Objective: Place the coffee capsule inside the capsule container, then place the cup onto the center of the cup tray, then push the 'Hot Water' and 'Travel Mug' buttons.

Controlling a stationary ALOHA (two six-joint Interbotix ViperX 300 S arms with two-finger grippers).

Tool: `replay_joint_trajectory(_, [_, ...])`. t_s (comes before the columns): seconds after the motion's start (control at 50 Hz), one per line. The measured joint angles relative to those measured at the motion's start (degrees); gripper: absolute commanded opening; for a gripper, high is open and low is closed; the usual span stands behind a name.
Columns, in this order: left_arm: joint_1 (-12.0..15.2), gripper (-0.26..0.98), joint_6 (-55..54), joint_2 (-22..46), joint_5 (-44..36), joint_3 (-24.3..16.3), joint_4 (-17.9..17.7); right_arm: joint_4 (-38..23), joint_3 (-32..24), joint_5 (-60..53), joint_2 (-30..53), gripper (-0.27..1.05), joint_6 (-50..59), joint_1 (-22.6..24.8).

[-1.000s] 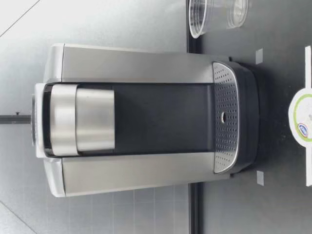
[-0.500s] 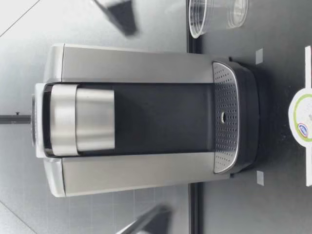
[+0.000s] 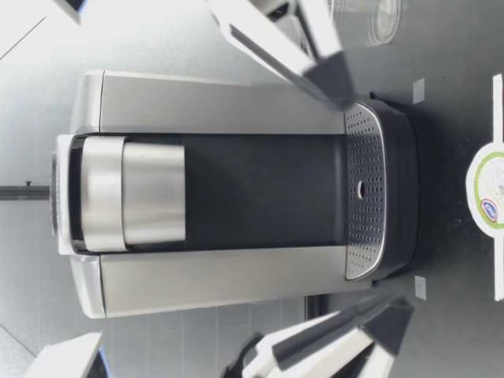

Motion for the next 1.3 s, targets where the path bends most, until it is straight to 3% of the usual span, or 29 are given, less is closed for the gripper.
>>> replay_joint_trajectory(0.14, [-0.1, 0.66, -0.4, 1.4, 0.0, -0.4, 0.0, 0.0, -0.9, 1.7, 1.9, 0.02, 0.2, 0.1])
replay_joint_trajectory(0.22, [0.0, 0.78, -0.4, 2.6, 0.0, -0.4, 0.0, 0.0, -1.1, 1.9, 3.0, 0.02, 0.2, 0.1])
replay_joint_trajectory(0.62, [-0.1, 0.77, 0.2, 9.1, -0.8, -4.6, 0.0, -0.1, -2.5, 2.6, 6.4, 0.02, 0.1, 0.3])
replay_joint_trajectory(1.3, [-0.1, 0.8, 4.6, 12.5, -7.3, -4.6, 0.4, 0.0, -5.7, 4.1, 10.4, 0.02, -0.1, 1.0])
